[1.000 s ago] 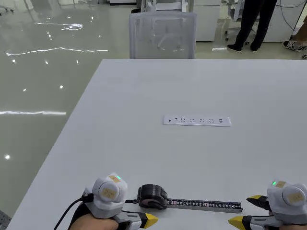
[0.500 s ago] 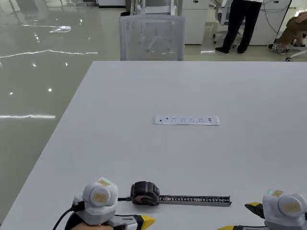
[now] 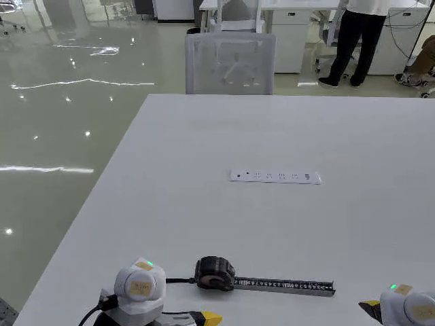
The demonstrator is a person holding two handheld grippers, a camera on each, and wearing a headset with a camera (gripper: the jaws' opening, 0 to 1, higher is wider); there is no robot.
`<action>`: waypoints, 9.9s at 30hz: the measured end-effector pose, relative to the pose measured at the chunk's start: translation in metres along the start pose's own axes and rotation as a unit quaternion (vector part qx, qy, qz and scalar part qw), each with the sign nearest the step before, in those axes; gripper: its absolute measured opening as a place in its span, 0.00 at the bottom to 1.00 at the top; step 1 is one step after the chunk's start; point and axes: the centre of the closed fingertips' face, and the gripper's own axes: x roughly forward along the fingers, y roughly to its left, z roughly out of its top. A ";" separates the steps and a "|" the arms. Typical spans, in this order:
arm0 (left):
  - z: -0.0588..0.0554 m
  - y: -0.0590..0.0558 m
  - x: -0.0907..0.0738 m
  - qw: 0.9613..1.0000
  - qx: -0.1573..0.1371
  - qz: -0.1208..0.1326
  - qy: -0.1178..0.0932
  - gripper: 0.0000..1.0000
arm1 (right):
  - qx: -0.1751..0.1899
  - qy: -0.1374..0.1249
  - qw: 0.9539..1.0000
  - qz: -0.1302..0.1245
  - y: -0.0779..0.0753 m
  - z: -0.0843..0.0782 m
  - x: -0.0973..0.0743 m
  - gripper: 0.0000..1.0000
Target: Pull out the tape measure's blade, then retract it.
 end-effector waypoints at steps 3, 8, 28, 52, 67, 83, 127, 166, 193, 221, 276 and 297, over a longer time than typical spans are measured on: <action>-0.001 -0.001 -0.006 1.000 -0.008 0.006 -0.004 1.00 | 0.005 0.002 1.000 -0.002 0.003 -0.001 -0.006 0.95; -0.004 -0.004 -0.016 1.000 -0.025 0.012 -0.011 1.00 | 0.007 -0.002 1.000 -0.005 0.005 0.003 -0.016 0.99; 0.001 -0.004 -0.044 0.998 -0.034 0.043 -0.018 1.00 | -0.003 -0.018 1.000 -0.014 0.003 0.034 -0.043 1.00; -0.014 -0.023 -0.091 0.997 -0.054 0.044 -0.021 1.00 | -0.024 -0.015 0.999 -0.020 0.024 0.020 -0.095 1.00; -0.010 -0.033 -0.088 0.996 -0.078 0.052 -0.003 1.00 | -0.027 -0.022 0.999 -0.034 0.016 0.020 -0.101 1.00; -0.011 -0.033 -0.066 0.994 -0.090 0.068 0.010 1.00 | -0.045 -0.003 0.999 -0.024 0.018 0.013 -0.083 1.00; 0.008 -0.022 0.018 0.993 -0.076 0.090 -0.008 0.98 | -0.089 0.058 0.994 0.010 -0.036 0.001 -0.011 0.93; 0.025 -0.001 0.088 0.987 -0.102 0.121 -0.031 0.85 | -0.212 0.150 0.964 0.058 -0.087 -0.004 0.053 0.74; 0.025 0.009 0.120 0.986 -0.105 0.131 -0.015 0.76 | -0.344 0.191 0.912 0.116 -0.111 -0.007 0.085 0.46; 0.014 0.010 0.127 0.985 -0.116 0.127 -0.007 0.67 | -0.380 0.202 0.890 0.151 -0.113 -0.009 0.095 0.15; 0.011 0.015 0.131 0.986 -0.107 0.125 0.004 0.55 | -0.404 0.206 0.877 0.159 -0.112 -0.010 0.099 0.12; 0.011 0.015 0.130 0.987 -0.108 0.122 0.002 0.54 | -0.403 0.195 0.880 0.158 -0.102 -0.004 0.107 0.12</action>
